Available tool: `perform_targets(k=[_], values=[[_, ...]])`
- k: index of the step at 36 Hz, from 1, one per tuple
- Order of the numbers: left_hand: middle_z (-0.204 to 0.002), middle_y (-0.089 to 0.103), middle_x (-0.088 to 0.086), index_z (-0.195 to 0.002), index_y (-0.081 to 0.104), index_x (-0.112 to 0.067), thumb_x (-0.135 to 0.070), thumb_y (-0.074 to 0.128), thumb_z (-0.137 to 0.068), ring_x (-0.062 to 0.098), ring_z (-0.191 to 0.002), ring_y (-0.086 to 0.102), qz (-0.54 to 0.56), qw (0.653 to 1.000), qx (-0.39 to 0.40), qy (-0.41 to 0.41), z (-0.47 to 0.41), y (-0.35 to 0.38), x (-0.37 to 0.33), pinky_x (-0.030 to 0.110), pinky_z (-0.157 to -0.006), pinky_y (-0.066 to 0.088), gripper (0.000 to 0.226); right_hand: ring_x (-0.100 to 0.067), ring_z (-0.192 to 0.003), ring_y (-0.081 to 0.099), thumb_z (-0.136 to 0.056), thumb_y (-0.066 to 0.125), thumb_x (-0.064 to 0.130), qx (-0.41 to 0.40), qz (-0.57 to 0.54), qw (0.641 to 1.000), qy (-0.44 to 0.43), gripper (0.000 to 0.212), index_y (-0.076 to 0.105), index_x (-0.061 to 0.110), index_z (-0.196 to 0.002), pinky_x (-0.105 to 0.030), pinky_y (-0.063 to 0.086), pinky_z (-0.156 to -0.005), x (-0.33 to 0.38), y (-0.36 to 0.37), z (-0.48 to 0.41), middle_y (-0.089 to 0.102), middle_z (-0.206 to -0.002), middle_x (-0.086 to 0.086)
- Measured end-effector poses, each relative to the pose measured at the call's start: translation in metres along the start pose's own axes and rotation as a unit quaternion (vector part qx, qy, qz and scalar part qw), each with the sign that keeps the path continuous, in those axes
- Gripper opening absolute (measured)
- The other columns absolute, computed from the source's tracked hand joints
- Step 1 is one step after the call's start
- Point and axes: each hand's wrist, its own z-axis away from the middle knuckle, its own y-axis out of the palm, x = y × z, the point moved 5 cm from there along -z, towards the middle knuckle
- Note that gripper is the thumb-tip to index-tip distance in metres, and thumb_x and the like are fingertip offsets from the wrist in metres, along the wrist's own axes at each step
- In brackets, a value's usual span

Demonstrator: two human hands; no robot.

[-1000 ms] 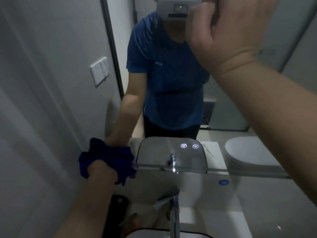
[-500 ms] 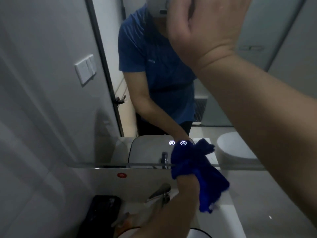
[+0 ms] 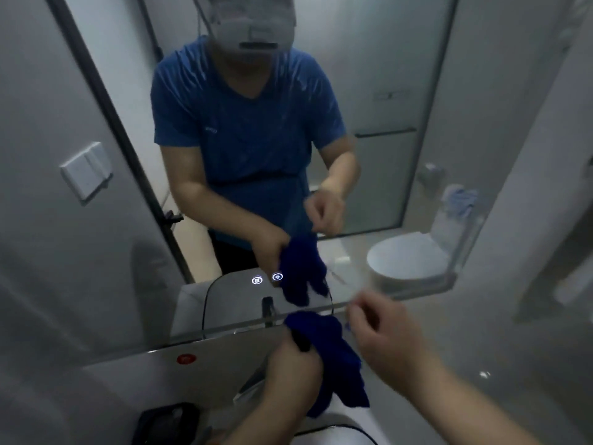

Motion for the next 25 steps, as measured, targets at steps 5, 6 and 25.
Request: perform_targets(k=[5, 6, 25], values=[[-0.13, 0.063, 0.01, -0.145, 0.048, -0.012, -0.025, 0.057, -0.103, 0.03, -0.116, 0.066, -0.167, 0.984, -0.014, -0.063, -0.004, -0.01, -0.015, 0.038, -0.096, 0.054, 0.045, -0.022, -0.081, 0.079, -0.103, 0.059, 0.057, 0.212, -0.176, 0.904, 0.328, 0.04, 0.083, 0.026, -0.096, -0.034, 0.063, -0.076, -0.077, 0.07, 0.059, 0.083, -0.087, -0.005], [-0.144, 0.056, 0.014, -0.151, 0.04, -0.011, -0.03, 0.056, -0.104, 0.03, -0.125, 0.063, -0.216, 0.972, 0.029, -0.087, 0.001, -0.004, -0.017, 0.038, -0.098, 0.052, 0.052, -0.027, -0.104, 0.078, -0.107, 0.061, 0.045, 0.197, -0.248, 0.876, 0.364, 0.033, 0.081, 0.021, -0.118, -0.039, 0.06, -0.099, -0.086, 0.083, 0.064, 0.083, -0.107, -0.012], [-0.131, 0.066, -0.026, -0.145, 0.05, -0.053, -0.044, 0.052, -0.091, -0.009, -0.117, 0.06, -0.23, 0.924, 0.102, 0.287, 0.034, -0.015, -0.102, 0.014, -0.103, 0.049, 0.054, -0.043, -0.108, 0.076, -0.101, 0.053, 0.058, -0.094, -0.706, 0.604, 0.358, 0.057, 0.069, 0.011, -0.128, -0.055, 0.056, -0.097, -0.091, 0.082, -0.006, 0.076, -0.122, -0.025]])
